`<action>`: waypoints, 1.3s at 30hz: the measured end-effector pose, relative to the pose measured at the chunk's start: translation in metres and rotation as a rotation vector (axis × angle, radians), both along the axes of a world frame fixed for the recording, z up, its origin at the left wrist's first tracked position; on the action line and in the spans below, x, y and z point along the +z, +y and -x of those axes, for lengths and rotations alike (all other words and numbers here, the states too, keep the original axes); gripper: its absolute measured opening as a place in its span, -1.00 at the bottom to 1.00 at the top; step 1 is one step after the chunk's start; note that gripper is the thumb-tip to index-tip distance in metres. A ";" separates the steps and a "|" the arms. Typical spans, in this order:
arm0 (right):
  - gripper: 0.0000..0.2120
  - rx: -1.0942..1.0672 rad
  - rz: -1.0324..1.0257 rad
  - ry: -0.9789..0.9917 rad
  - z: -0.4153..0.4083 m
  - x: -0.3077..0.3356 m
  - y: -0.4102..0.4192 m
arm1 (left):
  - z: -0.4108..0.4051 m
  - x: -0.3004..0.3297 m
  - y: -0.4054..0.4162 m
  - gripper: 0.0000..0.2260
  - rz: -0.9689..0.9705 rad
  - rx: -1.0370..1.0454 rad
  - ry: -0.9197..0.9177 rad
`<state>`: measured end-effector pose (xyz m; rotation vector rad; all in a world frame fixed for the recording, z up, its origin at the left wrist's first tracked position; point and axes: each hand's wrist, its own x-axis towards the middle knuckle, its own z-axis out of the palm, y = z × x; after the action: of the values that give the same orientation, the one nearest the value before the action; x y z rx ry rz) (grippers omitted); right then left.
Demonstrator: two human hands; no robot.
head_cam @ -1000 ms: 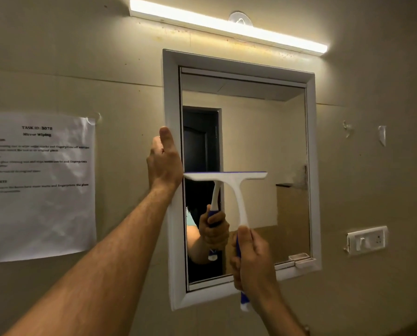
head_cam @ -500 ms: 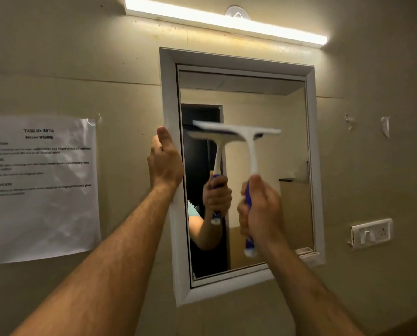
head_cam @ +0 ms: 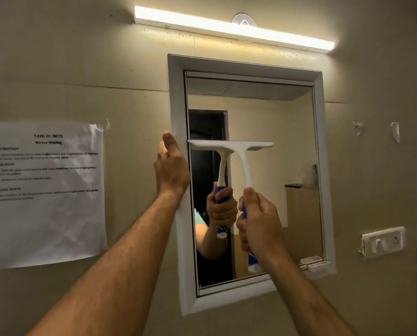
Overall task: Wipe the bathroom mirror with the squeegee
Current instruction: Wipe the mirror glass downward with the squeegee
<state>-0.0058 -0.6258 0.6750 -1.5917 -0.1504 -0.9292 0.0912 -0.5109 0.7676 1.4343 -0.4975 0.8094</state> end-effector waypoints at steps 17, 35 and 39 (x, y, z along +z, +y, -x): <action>-0.55 -0.006 -0.025 0.064 0.015 -0.033 -0.002 | 0.004 -0.004 0.005 -0.43 -0.004 0.004 0.025; -0.59 -0.095 0.075 -0.017 0.010 0.022 -0.039 | 0.007 0.014 0.011 -0.37 -0.099 0.043 0.060; -0.57 -0.108 0.061 -0.079 0.005 0.086 -0.051 | 0.002 0.043 0.008 -0.43 -0.076 0.150 0.007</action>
<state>-0.0111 -0.6763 0.7607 -1.6330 -0.1511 -1.0810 0.0892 -0.5030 0.8105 1.5583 -0.4227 0.9128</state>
